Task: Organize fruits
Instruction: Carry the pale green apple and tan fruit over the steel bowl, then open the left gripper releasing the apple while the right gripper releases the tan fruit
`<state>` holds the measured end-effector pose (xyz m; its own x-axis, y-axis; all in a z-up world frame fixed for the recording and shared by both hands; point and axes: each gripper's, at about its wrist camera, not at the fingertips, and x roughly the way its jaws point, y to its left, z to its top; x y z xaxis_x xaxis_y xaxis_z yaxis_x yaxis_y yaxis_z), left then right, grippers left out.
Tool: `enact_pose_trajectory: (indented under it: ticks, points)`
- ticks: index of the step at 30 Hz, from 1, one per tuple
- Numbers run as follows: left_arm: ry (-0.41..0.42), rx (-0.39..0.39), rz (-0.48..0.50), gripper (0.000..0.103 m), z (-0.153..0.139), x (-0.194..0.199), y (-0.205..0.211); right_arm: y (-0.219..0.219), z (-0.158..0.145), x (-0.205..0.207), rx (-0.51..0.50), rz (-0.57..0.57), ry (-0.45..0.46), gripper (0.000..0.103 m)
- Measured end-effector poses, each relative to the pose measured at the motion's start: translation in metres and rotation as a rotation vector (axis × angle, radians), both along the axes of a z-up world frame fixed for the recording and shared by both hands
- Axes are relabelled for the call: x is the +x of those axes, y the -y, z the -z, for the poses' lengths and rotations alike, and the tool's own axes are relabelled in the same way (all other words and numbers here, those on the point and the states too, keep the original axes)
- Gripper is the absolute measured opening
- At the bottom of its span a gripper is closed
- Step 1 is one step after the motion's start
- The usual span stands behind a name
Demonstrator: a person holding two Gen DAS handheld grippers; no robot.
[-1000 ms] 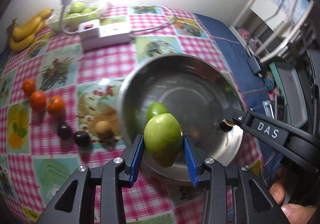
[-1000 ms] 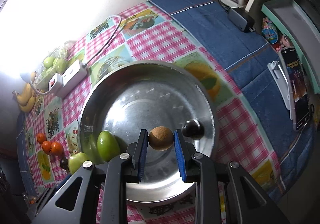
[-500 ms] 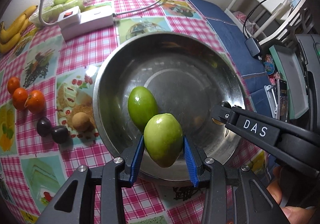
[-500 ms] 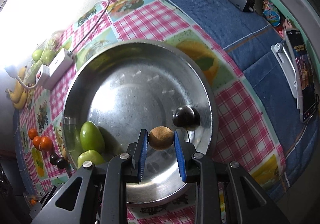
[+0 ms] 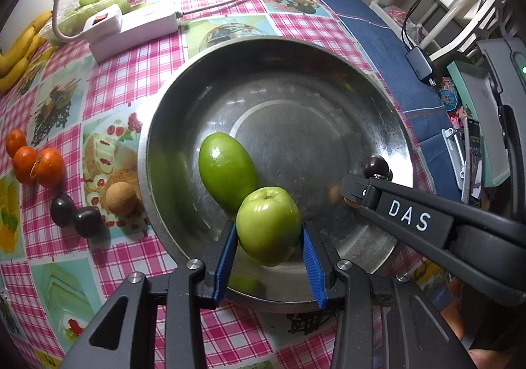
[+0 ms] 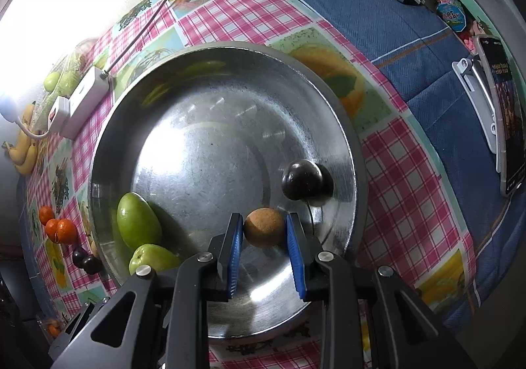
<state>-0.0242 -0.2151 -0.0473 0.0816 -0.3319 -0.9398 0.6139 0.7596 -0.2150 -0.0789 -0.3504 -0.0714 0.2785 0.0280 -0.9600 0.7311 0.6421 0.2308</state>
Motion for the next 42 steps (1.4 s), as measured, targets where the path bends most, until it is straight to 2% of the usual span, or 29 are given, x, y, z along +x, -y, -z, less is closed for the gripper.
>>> enact_pose_trajectory:
  ticks: [12,26,36,42]
  points:
    - [-0.004,0.009,-0.005,0.042,0.006,-0.001,0.006,-0.003,0.007,0.009,0.002,-0.004,-0.014,0.029]
    - [-0.024,-0.002,0.001,0.043,0.005,0.0,0.003,-0.004,-0.003,0.008,-0.017,-0.007,-0.01,0.029]
    - [0.0,-0.051,-0.004,0.044,-0.013,0.002,-0.004,0.002,-0.027,0.002,-0.056,0.003,0.043,0.028]
    - [0.023,-0.062,-0.049,0.044,-0.024,0.01,-0.017,-0.001,-0.033,-0.003,-0.071,0.007,0.063,0.028]
